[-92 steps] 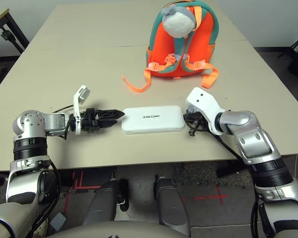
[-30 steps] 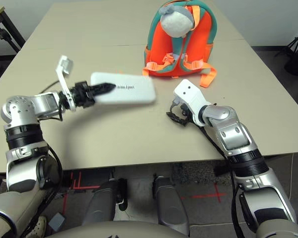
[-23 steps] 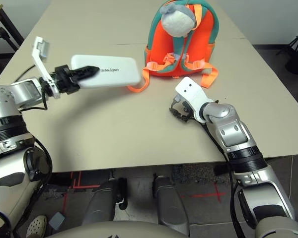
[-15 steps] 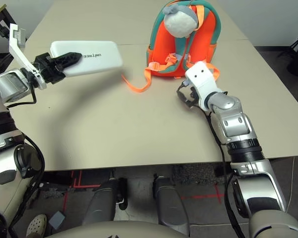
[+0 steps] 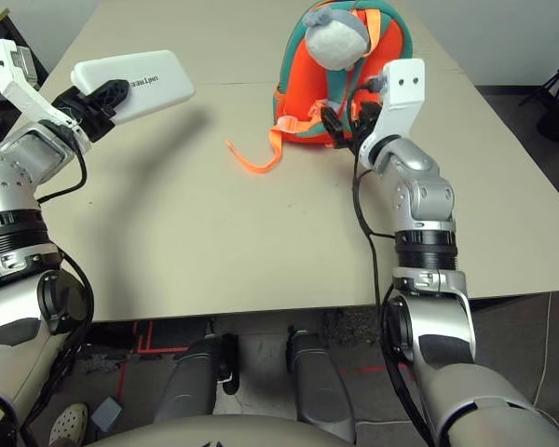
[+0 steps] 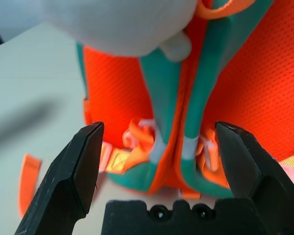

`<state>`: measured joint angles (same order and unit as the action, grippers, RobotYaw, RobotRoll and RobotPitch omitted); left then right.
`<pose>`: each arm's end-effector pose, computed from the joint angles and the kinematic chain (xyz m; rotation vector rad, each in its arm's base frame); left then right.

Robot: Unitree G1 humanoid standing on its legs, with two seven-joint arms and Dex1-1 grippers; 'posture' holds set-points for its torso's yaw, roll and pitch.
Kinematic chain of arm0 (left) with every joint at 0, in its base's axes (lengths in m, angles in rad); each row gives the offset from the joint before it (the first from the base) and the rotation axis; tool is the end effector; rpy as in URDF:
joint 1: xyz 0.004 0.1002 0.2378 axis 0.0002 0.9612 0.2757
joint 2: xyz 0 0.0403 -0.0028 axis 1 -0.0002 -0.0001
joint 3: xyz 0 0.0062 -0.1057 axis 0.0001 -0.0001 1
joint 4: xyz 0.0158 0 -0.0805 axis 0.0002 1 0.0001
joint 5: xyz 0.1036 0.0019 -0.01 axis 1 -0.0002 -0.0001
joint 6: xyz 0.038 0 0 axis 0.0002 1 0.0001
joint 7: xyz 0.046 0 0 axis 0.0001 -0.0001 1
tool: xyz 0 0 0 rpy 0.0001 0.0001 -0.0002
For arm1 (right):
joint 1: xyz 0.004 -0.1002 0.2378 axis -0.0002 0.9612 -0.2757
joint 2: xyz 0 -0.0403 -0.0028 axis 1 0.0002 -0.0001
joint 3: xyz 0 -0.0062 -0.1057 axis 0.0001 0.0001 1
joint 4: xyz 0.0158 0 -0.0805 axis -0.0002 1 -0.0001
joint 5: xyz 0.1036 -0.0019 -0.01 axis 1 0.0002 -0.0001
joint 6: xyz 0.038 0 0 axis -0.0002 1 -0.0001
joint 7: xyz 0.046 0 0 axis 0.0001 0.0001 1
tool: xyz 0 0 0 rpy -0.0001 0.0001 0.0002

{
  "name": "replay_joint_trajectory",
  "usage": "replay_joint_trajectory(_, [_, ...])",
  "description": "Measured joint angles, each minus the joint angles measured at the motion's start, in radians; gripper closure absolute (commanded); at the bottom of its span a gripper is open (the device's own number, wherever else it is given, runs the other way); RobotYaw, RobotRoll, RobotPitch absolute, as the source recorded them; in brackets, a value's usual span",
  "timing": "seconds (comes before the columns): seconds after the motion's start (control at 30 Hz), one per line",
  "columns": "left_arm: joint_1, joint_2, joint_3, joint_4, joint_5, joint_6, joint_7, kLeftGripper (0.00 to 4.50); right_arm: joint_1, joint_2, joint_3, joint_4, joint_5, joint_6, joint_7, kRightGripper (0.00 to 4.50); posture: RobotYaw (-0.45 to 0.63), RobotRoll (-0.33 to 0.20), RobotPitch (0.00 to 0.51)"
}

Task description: Put the pencil case into the backpack and zip it.

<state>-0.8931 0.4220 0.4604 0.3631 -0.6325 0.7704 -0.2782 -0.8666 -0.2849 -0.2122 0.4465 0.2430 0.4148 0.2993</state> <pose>0.3230 0.2522 0.2234 -0.5170 -0.0241 -0.2990 0.3435 -0.1955 0.1919 0.0935 -0.0495 0.2607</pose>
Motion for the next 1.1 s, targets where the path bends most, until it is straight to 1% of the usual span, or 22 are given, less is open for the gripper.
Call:
replay_joint_trajectory(0.13, [0.0, -0.017, -0.014, 0.007, 0.002, -0.003, 0.0, 3.23, -0.075, 0.0, 0.001, 0.17, -0.013, -0.096, -0.014, 0.0, -0.06, 0.0, 0.145])
replay_joint_trajectory(0.4, [0.0, -0.022, -0.021, 0.007, 0.002, -0.006, 0.001, 3.23, -0.203, -0.003, 0.002, 0.474, -0.042, -0.286, -0.018, 0.0, -0.04, 0.0, 0.146])
replay_joint_trajectory(0.57, [0.0, -0.024, -0.022, 0.007, 0.002, -0.008, 0.002, 3.23, -0.246, 0.003, 0.004, 0.587, -0.059, -0.364, -0.016, 0.0, -0.04, 0.0, 0.144])
replay_joint_trajectory(0.8, [0.0, -0.031, -0.036, 0.007, 0.002, -0.021, 0.002, 3.23, -0.25, 0.008, 0.005, 0.613, -0.062, -0.397, 0.009, 0.0, -0.07, 0.0, 0.142])
replay_joint_trajectory(1.07, [-0.002, -0.059, -0.051, 0.034, 0.003, -0.044, -0.009, 3.23, -0.178, 0.015, 0.015, 0.51, -0.067, -0.392, 0.03, 0.0, -0.09, 0.0, 0.137])
replay_joint_trajectory(1.1, [-0.003, -0.061, -0.052, 0.043, 0.004, -0.047, -0.009, 3.23, -0.176, 0.015, 0.014, 0.504, -0.067, -0.389, 0.025, 0.36, -0.09, 0.0, 0.137])
